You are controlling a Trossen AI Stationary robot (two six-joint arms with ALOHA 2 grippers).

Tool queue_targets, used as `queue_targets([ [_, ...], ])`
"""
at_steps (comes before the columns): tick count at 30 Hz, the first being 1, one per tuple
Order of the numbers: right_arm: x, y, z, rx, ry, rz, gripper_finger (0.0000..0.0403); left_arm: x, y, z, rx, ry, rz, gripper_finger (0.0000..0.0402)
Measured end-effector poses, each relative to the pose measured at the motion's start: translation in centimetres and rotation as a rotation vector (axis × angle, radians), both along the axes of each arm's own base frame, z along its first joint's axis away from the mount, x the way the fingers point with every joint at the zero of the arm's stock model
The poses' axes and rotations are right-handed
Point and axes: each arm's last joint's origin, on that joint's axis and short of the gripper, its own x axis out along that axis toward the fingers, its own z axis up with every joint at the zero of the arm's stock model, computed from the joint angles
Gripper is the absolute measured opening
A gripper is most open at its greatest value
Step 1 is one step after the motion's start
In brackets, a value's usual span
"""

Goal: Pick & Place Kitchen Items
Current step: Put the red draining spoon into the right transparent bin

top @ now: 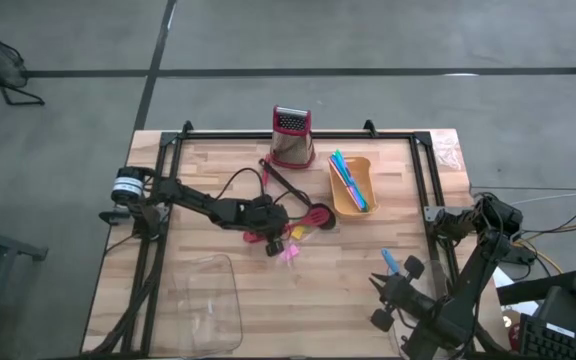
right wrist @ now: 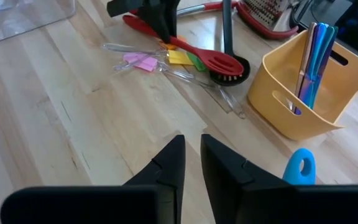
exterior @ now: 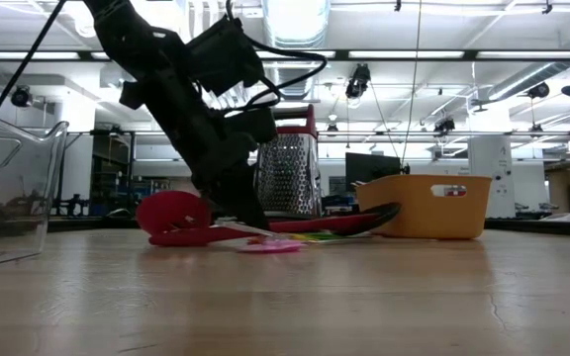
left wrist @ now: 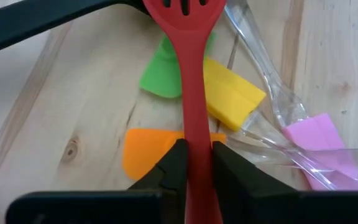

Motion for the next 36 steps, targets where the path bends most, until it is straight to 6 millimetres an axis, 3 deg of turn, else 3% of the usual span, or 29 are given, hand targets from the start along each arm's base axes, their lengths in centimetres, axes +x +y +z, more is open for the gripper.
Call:
queue_targets([
  [16,0.2,0.1,0.0,-0.037,0.004,0.041,0.0096,0.5,-1.5,1.2,0.040,-0.033,-0.110,0.0051],
  [25,1.0,1.0,-0.5,-0.241,0.087,0.294,0.0113,1.2,-3.0,2.8,0.014,-0.093,-0.195,0.0051],
  [32,3.7,0.4,-1.4,-0.460,0.227,0.466,0.0141,1.8,-4.1,3.8,-0.067,-0.222,-0.312,0.0052],
  [36,5.8,-0.9,-1.7,-0.528,0.316,0.484,0.0169,1.8,-4.4,3.7,-0.115,-0.226,-0.347,0.0052],
])
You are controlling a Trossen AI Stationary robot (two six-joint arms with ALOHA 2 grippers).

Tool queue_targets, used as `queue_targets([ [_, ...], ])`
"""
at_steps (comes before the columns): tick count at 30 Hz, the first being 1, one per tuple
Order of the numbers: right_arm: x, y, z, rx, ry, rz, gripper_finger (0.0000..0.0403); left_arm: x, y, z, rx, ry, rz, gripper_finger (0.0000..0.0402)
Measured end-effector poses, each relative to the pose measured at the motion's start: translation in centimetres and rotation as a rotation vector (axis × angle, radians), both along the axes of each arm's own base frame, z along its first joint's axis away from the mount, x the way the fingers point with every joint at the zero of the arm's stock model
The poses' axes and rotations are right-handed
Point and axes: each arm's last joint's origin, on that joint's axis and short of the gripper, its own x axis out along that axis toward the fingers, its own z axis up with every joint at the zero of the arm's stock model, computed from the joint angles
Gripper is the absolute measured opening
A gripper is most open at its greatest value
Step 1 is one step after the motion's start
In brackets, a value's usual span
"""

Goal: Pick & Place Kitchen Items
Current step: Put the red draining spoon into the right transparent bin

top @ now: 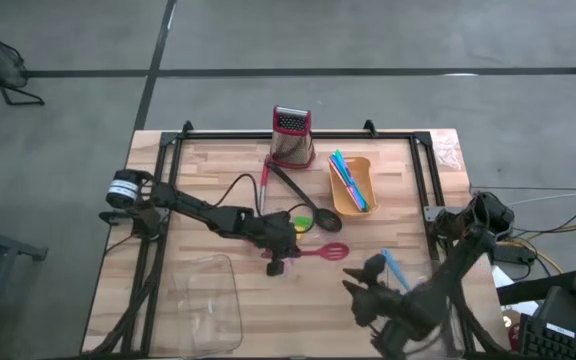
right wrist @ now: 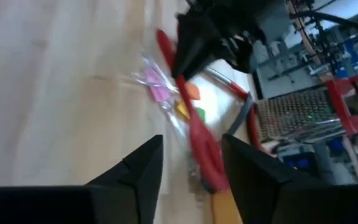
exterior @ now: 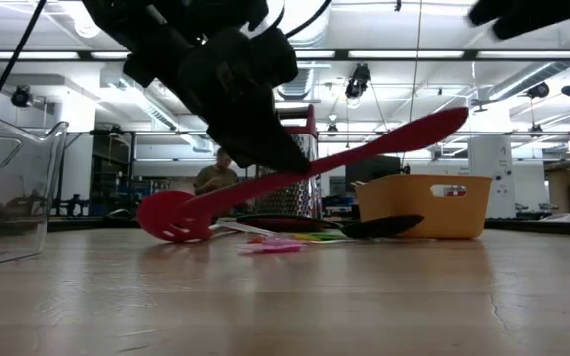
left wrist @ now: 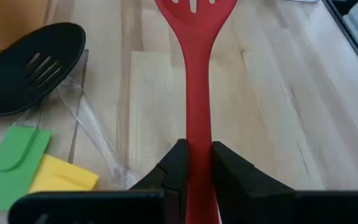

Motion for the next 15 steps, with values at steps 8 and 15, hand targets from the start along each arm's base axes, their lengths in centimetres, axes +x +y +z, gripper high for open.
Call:
queue_targets([
  [8,3.1,-2.1,0.0,0.068,0.057,-0.053,0.0219,0.2,-0.1,0.3,-0.042,-0.015,0.038,0.0052],
  [15,5.0,-2.5,-0.6,0.032,0.108,-0.008,0.0245,0.4,-0.2,0.6,-0.130,-0.017,0.106,0.0052],
])
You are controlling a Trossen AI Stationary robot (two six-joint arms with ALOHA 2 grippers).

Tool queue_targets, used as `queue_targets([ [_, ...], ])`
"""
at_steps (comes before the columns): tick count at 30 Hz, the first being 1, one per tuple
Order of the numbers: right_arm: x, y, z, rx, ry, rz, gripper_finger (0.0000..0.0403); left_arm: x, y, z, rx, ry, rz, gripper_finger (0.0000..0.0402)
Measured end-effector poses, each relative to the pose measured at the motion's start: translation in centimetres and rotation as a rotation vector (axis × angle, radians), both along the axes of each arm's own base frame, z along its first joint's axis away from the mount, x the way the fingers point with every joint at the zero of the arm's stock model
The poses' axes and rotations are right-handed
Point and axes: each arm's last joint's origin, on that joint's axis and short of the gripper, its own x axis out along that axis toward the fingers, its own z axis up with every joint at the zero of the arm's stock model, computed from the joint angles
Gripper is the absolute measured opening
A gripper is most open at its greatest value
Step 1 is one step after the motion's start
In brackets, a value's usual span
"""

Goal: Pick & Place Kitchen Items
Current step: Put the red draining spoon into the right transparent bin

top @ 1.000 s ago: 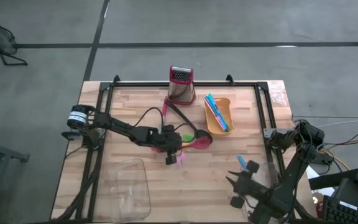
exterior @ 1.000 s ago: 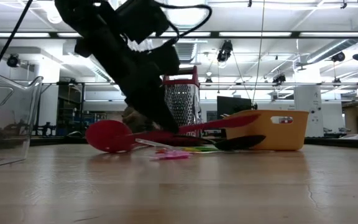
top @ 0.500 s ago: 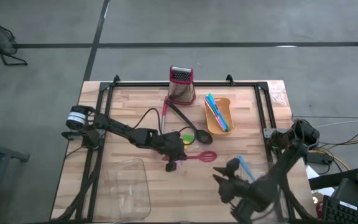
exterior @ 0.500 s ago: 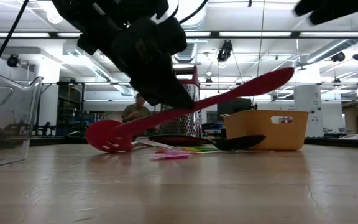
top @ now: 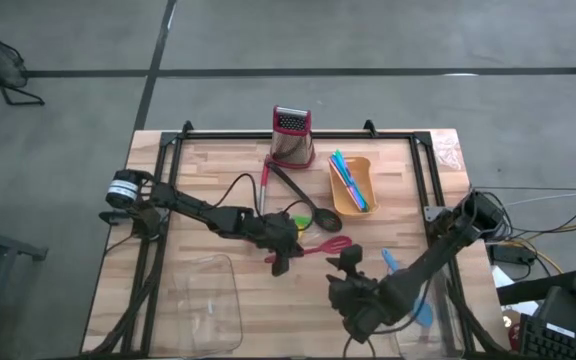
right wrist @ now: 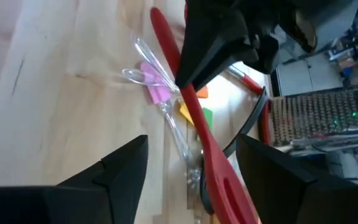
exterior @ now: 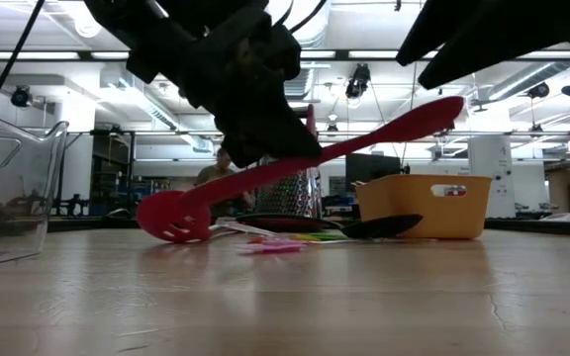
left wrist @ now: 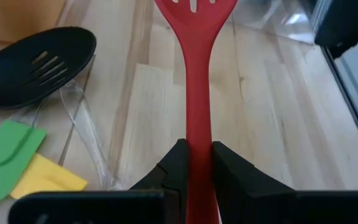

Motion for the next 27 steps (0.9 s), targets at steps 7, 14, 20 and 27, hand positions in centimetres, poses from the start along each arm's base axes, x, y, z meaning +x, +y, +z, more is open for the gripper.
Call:
queue_targets([
  [7,1.3,-1.4,0.0,-0.023,0.054,0.012,0.0249,0.5,-0.1,0.8,-0.059,-0.057,0.013,0.0053],
  [14,2.3,-3.0,-0.1,-0.051,0.124,0.032,0.0231,0.5,-0.2,0.9,-0.061,-0.060,0.010,0.0053],
  [20,3.2,-3.9,-1.5,-0.057,0.197,0.016,0.0219,0.5,-0.2,0.9,-0.055,-0.064,0.005,0.0053],
  [27,3.7,-3.9,-2.9,-0.111,0.225,0.011,0.0201,0.5,-0.2,0.8,-0.055,-0.059,0.002,0.0053],
])
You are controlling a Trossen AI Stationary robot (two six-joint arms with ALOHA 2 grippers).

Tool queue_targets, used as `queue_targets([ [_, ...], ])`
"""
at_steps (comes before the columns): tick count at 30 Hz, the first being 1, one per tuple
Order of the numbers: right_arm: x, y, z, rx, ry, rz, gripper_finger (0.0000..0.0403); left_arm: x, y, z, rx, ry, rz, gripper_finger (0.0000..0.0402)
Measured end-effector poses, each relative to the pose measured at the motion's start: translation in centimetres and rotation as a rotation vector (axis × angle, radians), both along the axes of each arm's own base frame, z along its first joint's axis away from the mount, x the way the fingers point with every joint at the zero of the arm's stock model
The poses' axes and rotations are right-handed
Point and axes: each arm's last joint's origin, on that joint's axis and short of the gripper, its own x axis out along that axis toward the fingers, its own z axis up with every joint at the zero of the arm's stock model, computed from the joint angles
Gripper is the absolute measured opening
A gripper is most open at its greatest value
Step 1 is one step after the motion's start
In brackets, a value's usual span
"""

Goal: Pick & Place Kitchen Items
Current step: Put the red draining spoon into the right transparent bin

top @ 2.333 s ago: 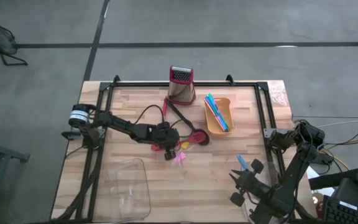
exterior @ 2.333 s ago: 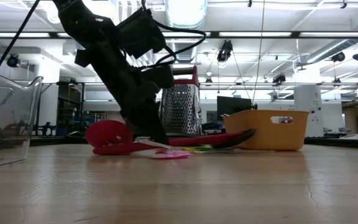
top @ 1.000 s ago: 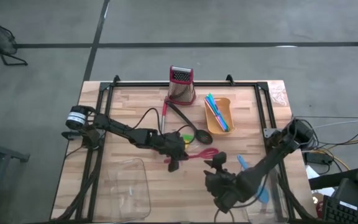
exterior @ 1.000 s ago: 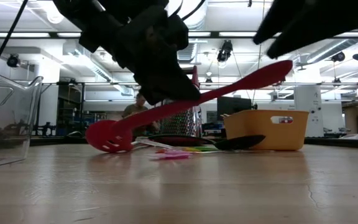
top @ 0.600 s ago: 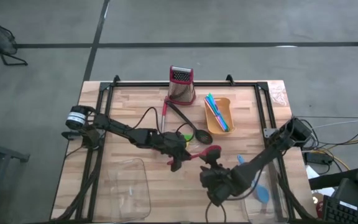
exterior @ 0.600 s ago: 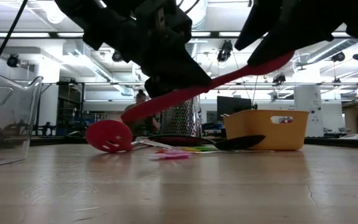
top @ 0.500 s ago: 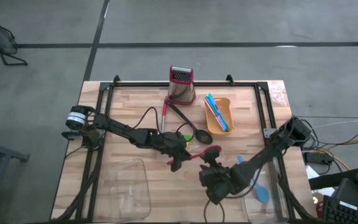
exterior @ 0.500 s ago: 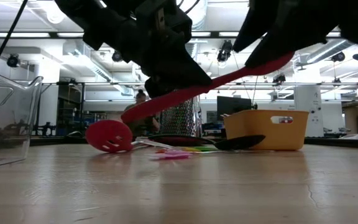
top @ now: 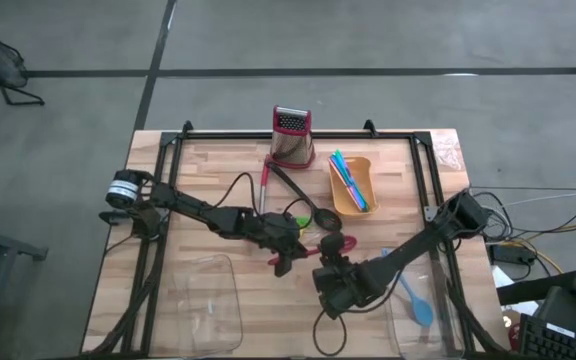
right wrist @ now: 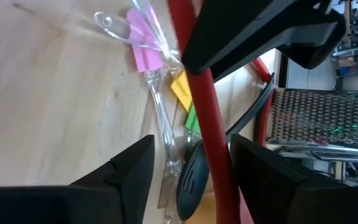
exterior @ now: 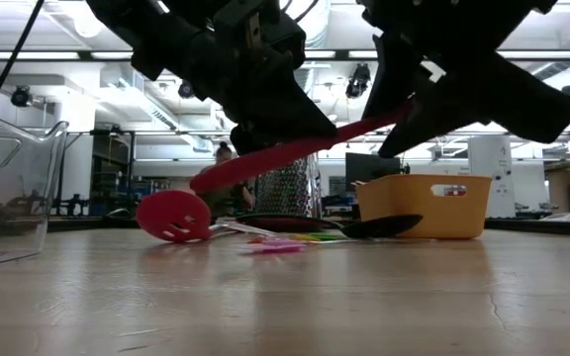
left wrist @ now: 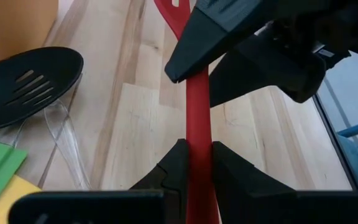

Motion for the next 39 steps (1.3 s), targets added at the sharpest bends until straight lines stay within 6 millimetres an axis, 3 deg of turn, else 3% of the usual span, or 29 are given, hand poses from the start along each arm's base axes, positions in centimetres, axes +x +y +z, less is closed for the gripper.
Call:
queue_targets([
  [6,0.2,0.1,-0.4,-0.013,0.010,0.003,0.0153,0.0,0.0,0.0,0.000,0.002,-0.003,0.0053],
  [14,0.4,0.3,0.2,-0.005,0.014,0.019,0.0037,0.0,-0.1,0.0,-0.001,-0.006,-0.011,0.0053],
  [23,0.2,0.3,0.3,0.015,0.000,-0.028,0.0034,0.1,-0.1,0.1,0.000,-0.026,-0.030,0.0061],
  [30,-0.9,0.3,1.5,0.104,-0.047,-0.118,0.0036,0.5,-0.5,1.2,0.043,-0.177,-0.074,0.0124],
  [34,-2.1,0.3,2.6,0.158,-0.092,-0.199,0.0036,0.5,-1.0,2.3,0.021,-0.293,-0.208,0.0161],
  [39,-3.7,0.7,3.8,0.233,-0.168,-0.305,0.0037,0.1,-2.5,4.1,-0.012,-0.473,-0.453,0.0173],
])
